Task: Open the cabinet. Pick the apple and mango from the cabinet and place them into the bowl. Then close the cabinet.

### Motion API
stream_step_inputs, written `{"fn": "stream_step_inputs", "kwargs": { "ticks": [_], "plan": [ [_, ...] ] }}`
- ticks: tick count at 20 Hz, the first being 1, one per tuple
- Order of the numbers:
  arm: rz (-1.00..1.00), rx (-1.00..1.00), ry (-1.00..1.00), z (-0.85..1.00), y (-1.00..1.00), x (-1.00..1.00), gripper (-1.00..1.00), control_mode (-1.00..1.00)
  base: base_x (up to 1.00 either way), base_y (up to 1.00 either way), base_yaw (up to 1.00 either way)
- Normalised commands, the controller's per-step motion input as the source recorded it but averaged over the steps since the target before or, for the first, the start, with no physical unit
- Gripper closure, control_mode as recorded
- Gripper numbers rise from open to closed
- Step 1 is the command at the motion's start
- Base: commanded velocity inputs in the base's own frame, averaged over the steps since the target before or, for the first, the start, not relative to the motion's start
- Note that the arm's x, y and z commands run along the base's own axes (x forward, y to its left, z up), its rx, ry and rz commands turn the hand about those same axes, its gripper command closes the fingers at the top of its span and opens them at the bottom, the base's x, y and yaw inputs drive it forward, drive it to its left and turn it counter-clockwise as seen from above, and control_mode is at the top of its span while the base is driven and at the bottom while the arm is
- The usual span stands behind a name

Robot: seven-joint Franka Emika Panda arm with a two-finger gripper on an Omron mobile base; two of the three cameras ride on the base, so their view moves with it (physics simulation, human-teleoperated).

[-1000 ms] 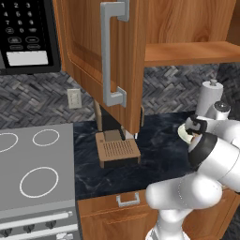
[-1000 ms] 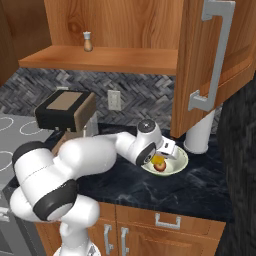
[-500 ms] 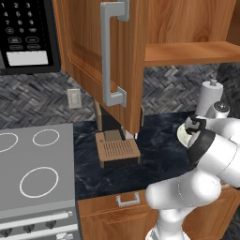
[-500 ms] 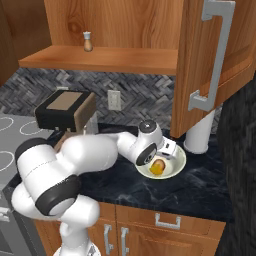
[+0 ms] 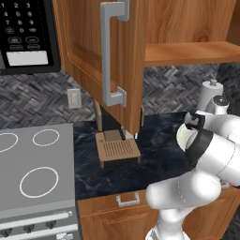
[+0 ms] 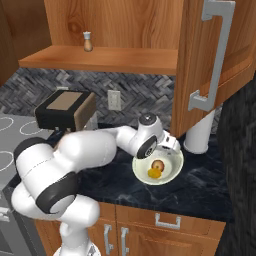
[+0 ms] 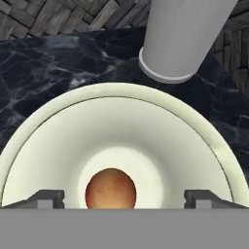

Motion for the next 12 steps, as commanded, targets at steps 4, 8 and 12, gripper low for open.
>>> {"fn": "stream_step_inputs", "kwargs": {
  "ticks": [4,8,12],
  "plan": [
    [0.00,0.00,0.06,0.35,0.00,0.00,-1.00,-1.00,0.00,0.00,0.00],
    [0.00,0.00,0.01,0.25,0.00,-0.25,-1.00,-1.00,0.00,0.00,0.00],
    [0.00,0.00,0.00,0.12,0.00,-0.57,-1.00,-1.00,0.00,0.00,0.00]
  ]
}}
